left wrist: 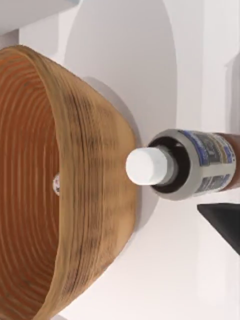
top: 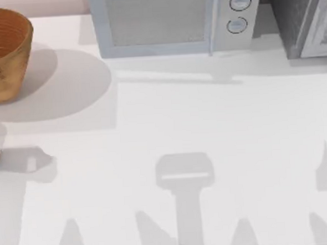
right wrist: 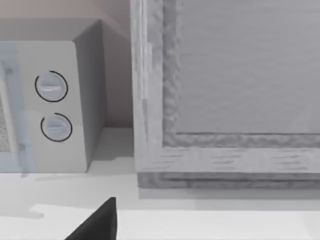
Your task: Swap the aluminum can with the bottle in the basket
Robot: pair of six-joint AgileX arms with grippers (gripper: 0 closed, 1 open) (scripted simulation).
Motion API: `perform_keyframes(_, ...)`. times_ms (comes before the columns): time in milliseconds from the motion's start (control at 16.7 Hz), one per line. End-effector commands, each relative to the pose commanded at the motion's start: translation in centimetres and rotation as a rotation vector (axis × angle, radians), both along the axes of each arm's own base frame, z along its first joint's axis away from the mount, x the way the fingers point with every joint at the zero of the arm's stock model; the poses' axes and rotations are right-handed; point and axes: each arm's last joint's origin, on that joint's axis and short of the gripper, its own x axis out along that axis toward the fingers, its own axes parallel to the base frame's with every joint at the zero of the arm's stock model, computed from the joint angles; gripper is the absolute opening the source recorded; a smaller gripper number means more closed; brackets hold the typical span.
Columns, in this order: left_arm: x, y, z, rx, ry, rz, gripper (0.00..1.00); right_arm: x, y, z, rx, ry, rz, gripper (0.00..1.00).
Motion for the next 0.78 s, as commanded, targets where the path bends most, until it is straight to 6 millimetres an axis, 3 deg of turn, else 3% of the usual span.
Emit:
perform_keyframes(180, 3.4, 0.6, 4.5, -0.003, 0.129, -0.011, 1.00, 0.0, 0.0, 0.0, 0.000, 0.000, 0.000, 1.00)
perform_keyframes(420, 10.4, 2.1, 9.4, -0.020, 0.307, -0.033, 1.00, 0.0, 0.0, 0.0, 0.000, 0.000, 0.000, 1.00)
perform_keyframes(600, 16.7, 3.7, 11.2, -0.044, 0.438, -0.052, 1.00, 0.0, 0.0, 0.0, 0.000, 0.000, 0.000, 1.00)
perform_keyframes(780, 23.0, 5.6, 10.8, -0.076, 0.563, -0.072, 1.00, 0.0, 0.0, 0.0, 0.000, 0.000, 0.000, 1.00)
